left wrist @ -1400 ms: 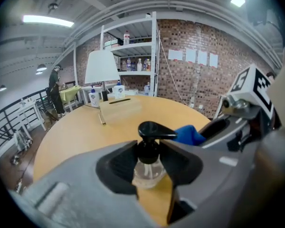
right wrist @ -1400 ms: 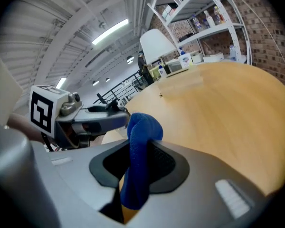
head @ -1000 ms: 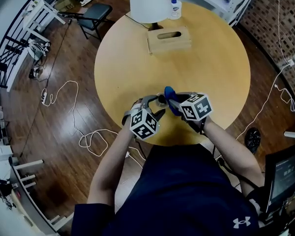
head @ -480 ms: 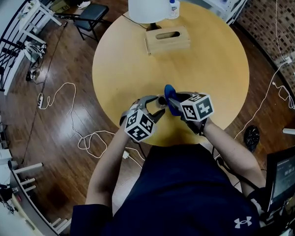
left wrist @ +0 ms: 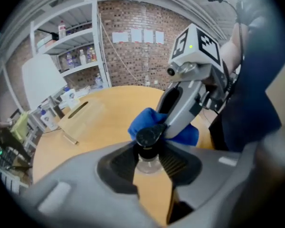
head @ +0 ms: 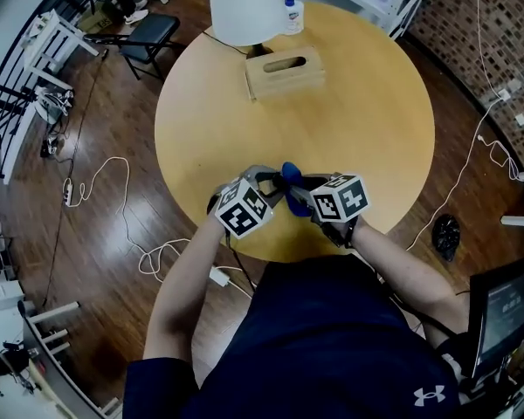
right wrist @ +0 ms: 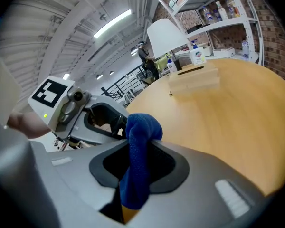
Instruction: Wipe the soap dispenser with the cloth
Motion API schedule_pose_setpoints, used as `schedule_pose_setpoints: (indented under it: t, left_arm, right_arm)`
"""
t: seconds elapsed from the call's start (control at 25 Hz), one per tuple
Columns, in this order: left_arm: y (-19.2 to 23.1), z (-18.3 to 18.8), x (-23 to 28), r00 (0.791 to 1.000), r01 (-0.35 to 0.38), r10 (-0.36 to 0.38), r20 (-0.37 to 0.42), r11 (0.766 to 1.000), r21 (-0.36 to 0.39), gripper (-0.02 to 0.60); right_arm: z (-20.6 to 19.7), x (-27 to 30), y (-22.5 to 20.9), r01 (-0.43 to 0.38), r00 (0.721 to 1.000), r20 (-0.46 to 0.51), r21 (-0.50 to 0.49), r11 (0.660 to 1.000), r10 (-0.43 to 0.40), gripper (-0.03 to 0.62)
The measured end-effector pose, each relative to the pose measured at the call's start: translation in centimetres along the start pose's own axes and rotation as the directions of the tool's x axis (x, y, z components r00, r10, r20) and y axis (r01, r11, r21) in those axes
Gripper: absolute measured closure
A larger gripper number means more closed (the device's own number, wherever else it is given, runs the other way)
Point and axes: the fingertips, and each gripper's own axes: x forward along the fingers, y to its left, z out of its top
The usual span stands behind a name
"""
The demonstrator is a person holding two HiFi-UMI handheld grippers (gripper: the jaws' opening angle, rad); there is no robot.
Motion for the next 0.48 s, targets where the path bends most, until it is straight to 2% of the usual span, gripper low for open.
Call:
schedule_pose_setpoints:
  t: [0.08, 0.12, 0.2, 0.28, 0.32, 0.4, 0.48]
  left_arm:
    - [0.1, 0.1, 0.1, 0.996, -0.088, 0.089, 0.014, 0.991, -0.099, 0.449]
    - [0.1, 0.2, 0.1, 0.99, -0.135, 0.139, 0.015, 0.978, -0.159, 0.449]
    - [0.0, 0.2, 0.2, 0.972, -0.224, 0.236, 0.006, 0.933, -0.283, 0.449]
    - [0.0, 0.1, 0.3, 0.953, -0.279, 0.302, 0.0, 0.881, -0.382, 0.449]
    - [0.0, 0.0, 0.3, 0.949, -0.287, 0.316, 0.005, 0.867, -0.408, 0.449]
    - [0.2, -0.1, 0.1, 0.95, -0.268, 0.31, 0.027, 0.857, -0.44, 0.449]
    - [0.2, 0.0, -0.2, 0.961, -0.203, 0.27, 0.063, 0.84, -0.503, 0.449]
  right_arm:
    - [0.9, 0.2, -0.8, 0.018, 1.0, 0.025, 0.021, 1.0, -0.018, 0.499]
    - [1.3, 0.3, -1.2, 0.031, 0.999, 0.038, 0.03, 0.999, -0.032, 0.499]
    - [2.0, 0.7, -1.8, 0.059, 0.996, 0.061, 0.039, 0.998, -0.061, 0.499]
    - [2.3, 0.9, -2.2, 0.079, 0.994, 0.079, 0.041, 0.996, -0.082, 0.499]
    - [2.2, 0.9, -2.3, 0.082, 0.993, 0.086, 0.043, 0.996, -0.085, 0.499]
    - [2.0, 0.7, -2.3, 0.072, 0.993, 0.095, 0.046, 0.996, -0.076, 0.5]
    - [1.4, 0.3, -1.9, 0.052, 0.994, 0.092, 0.041, 0.998, -0.055, 0.502]
